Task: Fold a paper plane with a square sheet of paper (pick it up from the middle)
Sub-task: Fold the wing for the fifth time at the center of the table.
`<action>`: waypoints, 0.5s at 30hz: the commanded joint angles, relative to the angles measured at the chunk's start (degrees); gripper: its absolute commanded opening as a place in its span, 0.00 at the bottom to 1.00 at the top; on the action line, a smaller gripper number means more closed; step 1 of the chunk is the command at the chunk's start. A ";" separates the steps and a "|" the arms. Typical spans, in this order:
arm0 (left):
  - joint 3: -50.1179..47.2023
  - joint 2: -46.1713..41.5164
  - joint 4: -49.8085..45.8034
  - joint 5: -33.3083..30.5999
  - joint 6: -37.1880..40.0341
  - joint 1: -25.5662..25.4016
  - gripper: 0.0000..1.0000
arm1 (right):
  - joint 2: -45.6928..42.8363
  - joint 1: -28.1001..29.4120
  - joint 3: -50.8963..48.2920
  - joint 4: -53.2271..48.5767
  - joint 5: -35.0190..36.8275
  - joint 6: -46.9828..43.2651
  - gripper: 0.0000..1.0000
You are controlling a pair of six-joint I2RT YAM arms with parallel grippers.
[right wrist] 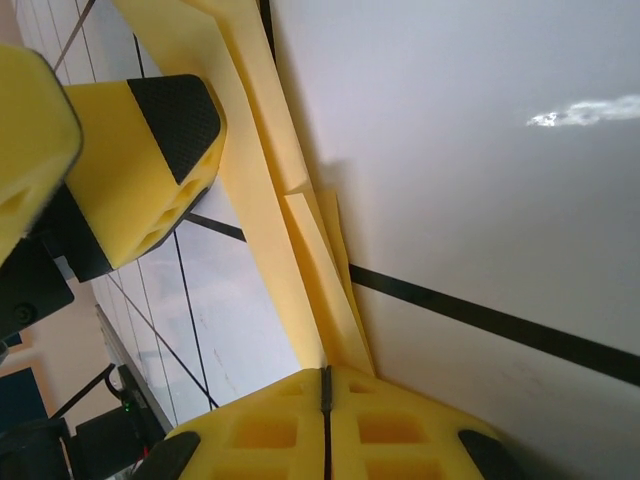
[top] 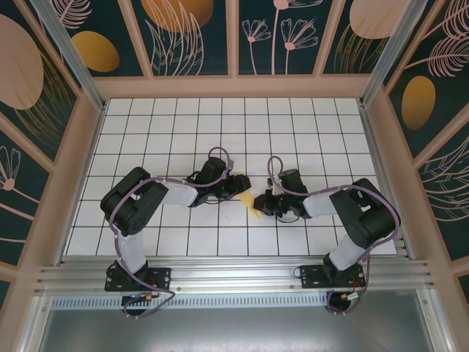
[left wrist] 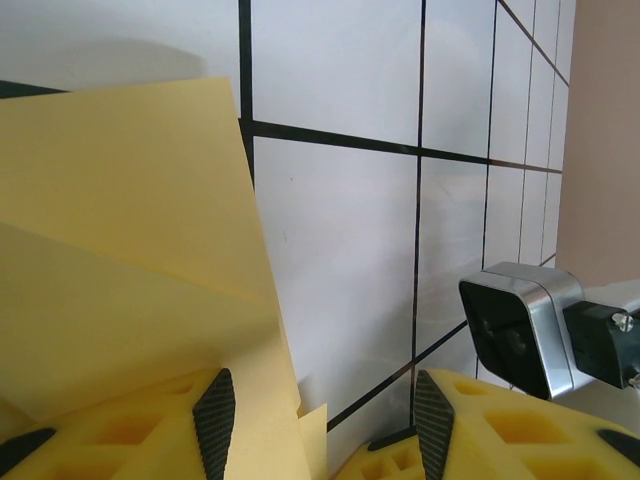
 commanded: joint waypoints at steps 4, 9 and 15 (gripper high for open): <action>0.75 3.09 -6.23 -2.18 2.50 0.13 0.54 | -0.46 -0.06 -0.99 -15.93 5.57 -2.99 0.16; 1.39 3.50 -6.82 -1.51 3.06 0.11 0.53 | -8.21 -0.17 1.59 -17.08 5.14 -2.19 0.20; 2.12 4.03 -7.42 -0.81 3.75 0.06 0.53 | -11.64 -0.08 3.02 -11.95 2.30 -1.46 0.18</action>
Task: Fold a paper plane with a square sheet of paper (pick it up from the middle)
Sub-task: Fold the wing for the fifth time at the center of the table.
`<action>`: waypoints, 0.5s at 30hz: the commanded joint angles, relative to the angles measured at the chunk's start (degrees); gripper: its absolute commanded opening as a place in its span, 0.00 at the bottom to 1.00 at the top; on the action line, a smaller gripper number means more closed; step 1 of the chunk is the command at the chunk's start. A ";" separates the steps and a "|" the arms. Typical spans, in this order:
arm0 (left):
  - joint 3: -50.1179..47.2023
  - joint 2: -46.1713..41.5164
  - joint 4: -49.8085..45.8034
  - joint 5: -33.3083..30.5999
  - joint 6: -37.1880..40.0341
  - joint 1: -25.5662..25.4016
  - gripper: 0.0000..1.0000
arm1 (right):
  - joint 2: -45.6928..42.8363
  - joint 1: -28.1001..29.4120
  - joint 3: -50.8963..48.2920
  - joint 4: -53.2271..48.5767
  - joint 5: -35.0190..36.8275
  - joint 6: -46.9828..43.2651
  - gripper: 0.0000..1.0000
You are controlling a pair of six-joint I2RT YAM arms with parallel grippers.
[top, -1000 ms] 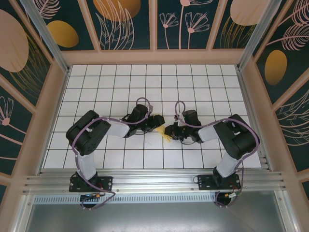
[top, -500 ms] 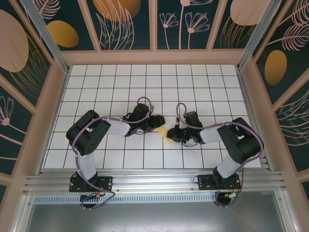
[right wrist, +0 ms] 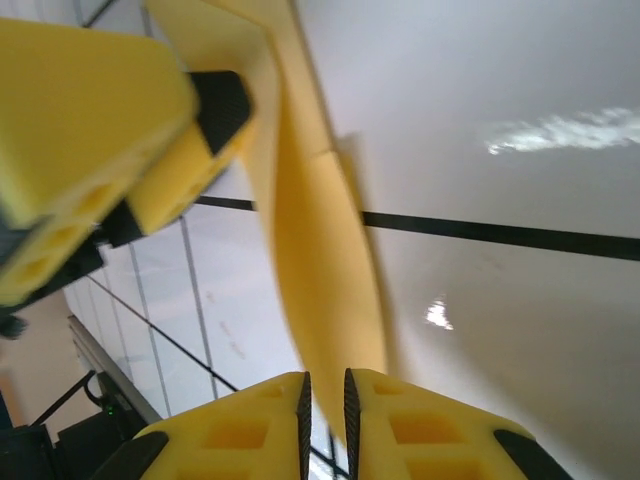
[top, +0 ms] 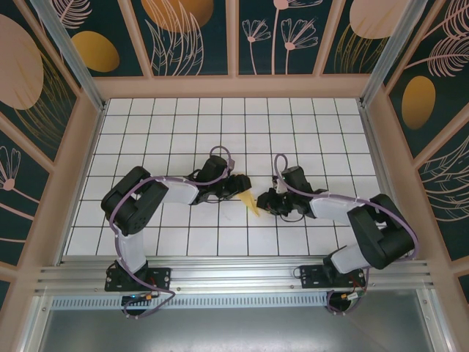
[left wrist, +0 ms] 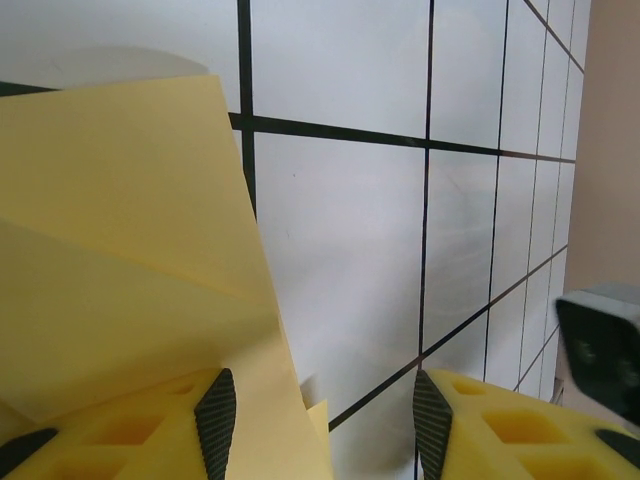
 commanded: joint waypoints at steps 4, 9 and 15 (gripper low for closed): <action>0.98 4.16 -5.08 -1.38 2.57 0.09 0.53 | 1.91 0.82 2.04 5.75 -3.81 1.30 0.07; 1.69 4.39 -6.55 -1.52 3.28 0.10 0.53 | 7.73 1.26 4.25 9.30 -7.56 1.52 0.04; 2.00 4.30 -7.42 -1.91 3.50 0.04 0.52 | 10.22 1.64 6.17 8.33 -7.85 0.96 0.04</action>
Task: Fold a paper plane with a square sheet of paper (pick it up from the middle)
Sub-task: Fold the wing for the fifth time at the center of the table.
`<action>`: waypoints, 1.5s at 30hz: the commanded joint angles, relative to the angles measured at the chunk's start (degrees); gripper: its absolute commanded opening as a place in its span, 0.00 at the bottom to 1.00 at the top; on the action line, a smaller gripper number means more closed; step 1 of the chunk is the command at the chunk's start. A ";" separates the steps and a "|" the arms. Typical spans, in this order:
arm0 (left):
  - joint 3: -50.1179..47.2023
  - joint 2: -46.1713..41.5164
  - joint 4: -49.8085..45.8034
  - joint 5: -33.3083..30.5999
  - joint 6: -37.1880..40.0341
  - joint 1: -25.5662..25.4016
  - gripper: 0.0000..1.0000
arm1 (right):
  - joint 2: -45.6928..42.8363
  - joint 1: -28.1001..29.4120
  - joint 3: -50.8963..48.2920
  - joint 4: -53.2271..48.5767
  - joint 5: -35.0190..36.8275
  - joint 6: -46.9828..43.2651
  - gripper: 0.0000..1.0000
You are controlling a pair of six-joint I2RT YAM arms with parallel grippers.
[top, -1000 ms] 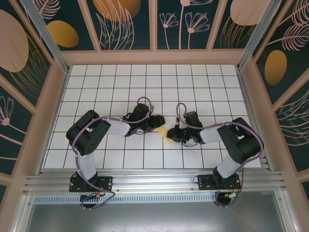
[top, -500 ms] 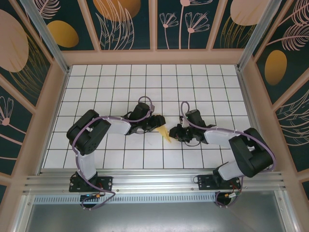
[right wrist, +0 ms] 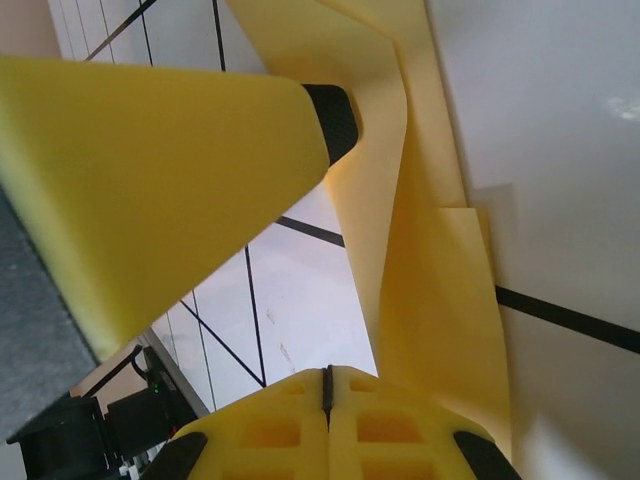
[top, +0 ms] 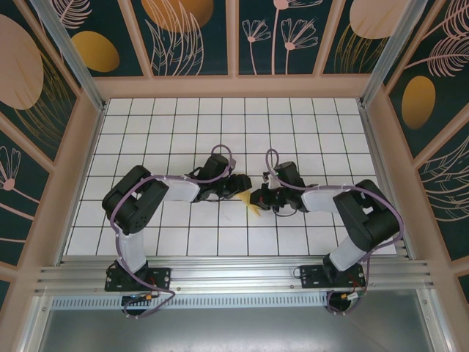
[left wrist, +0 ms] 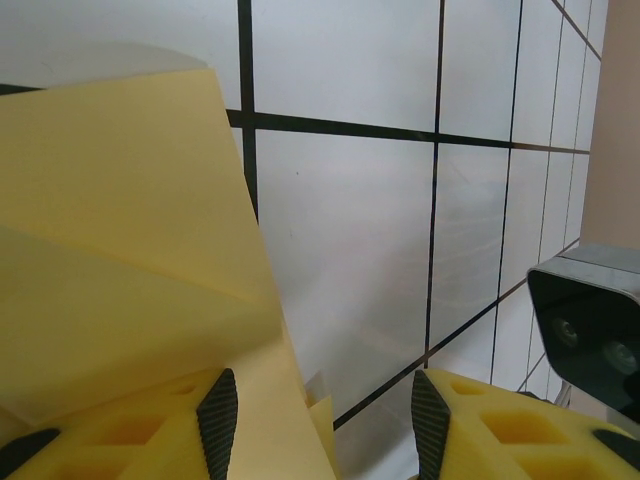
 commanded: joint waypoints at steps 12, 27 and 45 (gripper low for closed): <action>0.36 4.46 -5.08 -3.13 2.87 -0.02 0.52 | 6.96 -0.04 -2.53 -4.16 4.89 -4.08 0.04; 0.35 5.84 -5.69 -4.15 2.27 0.00 0.49 | -1.50 -1.63 -10.79 -6.87 0.09 -4.15 0.08; 1.31 6.10 -5.87 -2.00 3.05 -0.02 0.47 | -8.75 2.94 1.07 -10.22 2.53 -3.42 0.08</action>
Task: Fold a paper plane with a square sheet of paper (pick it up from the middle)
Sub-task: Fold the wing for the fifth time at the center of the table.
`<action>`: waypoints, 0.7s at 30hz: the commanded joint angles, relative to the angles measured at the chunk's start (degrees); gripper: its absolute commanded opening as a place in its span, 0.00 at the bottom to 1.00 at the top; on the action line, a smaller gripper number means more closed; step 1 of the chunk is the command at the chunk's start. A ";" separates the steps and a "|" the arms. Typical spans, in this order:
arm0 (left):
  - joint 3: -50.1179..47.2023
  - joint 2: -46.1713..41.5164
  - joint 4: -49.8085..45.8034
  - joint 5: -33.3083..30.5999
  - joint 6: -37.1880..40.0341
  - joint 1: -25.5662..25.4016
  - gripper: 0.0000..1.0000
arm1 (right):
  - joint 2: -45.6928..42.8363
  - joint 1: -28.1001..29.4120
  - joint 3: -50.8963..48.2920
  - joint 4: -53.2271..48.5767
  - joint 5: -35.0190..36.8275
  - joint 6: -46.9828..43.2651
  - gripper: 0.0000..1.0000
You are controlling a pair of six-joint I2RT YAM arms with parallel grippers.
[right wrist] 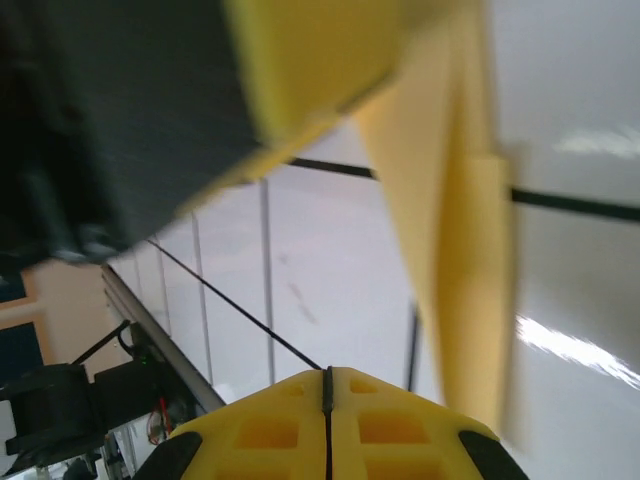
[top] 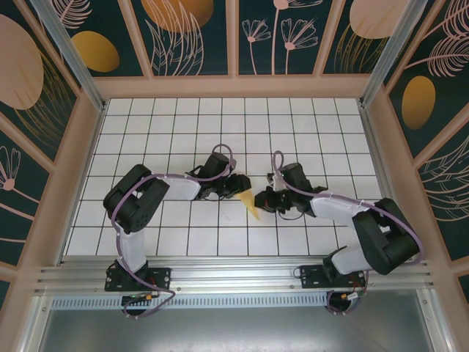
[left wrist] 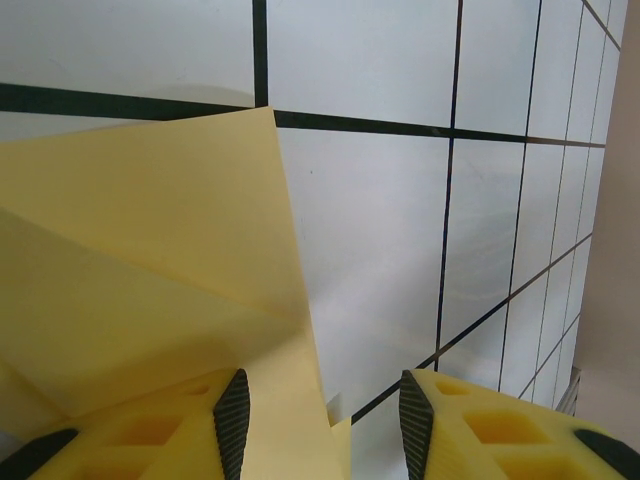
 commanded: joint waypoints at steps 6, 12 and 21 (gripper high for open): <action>0.16 5.31 -4.03 -2.89 2.61 -0.34 0.47 | 9.77 4.80 2.64 0.18 3.93 0.97 0.06; 0.20 5.25 -4.69 -2.94 3.15 -0.34 0.47 | 11.75 3.08 -0.24 -1.47 6.26 -0.57 0.05; 0.46 5.90 -5.32 -3.50 3.50 -0.34 0.47 | 11.18 -1.67 -8.99 3.24 -1.07 1.06 0.06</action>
